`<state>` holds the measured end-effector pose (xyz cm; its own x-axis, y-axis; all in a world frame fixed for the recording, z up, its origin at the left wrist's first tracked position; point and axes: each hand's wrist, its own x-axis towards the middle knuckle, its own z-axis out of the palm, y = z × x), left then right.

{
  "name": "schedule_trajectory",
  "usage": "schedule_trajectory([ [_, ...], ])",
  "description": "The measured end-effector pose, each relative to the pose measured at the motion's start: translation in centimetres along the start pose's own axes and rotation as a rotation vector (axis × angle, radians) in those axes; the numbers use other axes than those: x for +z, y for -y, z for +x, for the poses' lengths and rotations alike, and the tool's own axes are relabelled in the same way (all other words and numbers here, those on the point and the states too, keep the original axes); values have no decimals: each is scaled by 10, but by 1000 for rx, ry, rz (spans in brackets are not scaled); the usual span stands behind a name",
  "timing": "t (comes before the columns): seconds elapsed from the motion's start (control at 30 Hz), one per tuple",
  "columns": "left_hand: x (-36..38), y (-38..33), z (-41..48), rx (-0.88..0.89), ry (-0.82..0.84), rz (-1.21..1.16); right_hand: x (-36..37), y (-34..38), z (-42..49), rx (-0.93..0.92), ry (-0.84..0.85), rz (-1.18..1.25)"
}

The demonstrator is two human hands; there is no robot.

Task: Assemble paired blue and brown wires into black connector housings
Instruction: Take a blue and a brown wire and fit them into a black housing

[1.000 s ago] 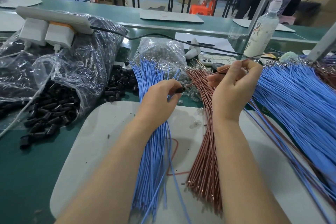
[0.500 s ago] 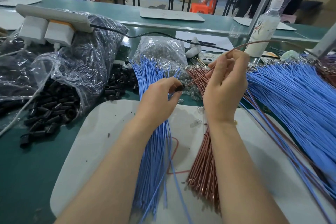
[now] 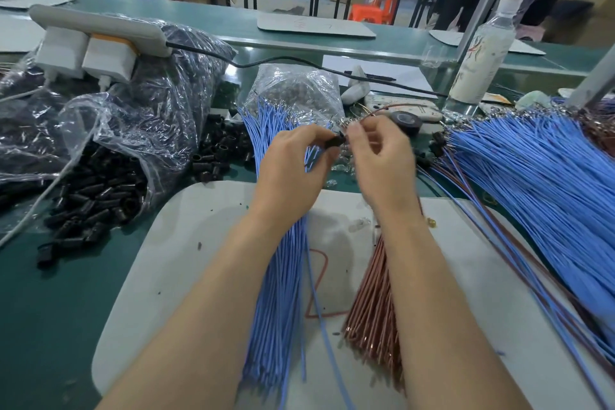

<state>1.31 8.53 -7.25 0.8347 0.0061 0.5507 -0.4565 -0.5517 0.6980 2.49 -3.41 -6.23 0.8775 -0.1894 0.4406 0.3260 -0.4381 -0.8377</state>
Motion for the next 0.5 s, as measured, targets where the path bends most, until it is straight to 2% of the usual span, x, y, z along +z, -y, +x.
schedule_trajectory([
  [0.07, -1, -2, 2, -44, -13, -88, 6, 3, -4, 116, 129, 126],
  [0.13, -3, -6, 5, -207, -65, -363, 9, 9, -7, 177, 214, 279],
  [0.2, -7, -7, 8, -415, -110, -745, 11, 16, -11, 116, 285, 288],
  [0.27, -10, -5, 11, -589, -50, -1059, 16, 21, -17, 14, 325, 224],
  [0.37, -15, -2, 14, -781, 83, -1273, 12, 36, -22, -114, 351, 107],
  [0.4, -18, -1, 13, -798, 122, -1329, 9, 41, -24, -143, 407, 61],
  [0.5, -19, 10, 7, -787, 157, -1338, -6, 62, -33, -200, 768, 93],
])
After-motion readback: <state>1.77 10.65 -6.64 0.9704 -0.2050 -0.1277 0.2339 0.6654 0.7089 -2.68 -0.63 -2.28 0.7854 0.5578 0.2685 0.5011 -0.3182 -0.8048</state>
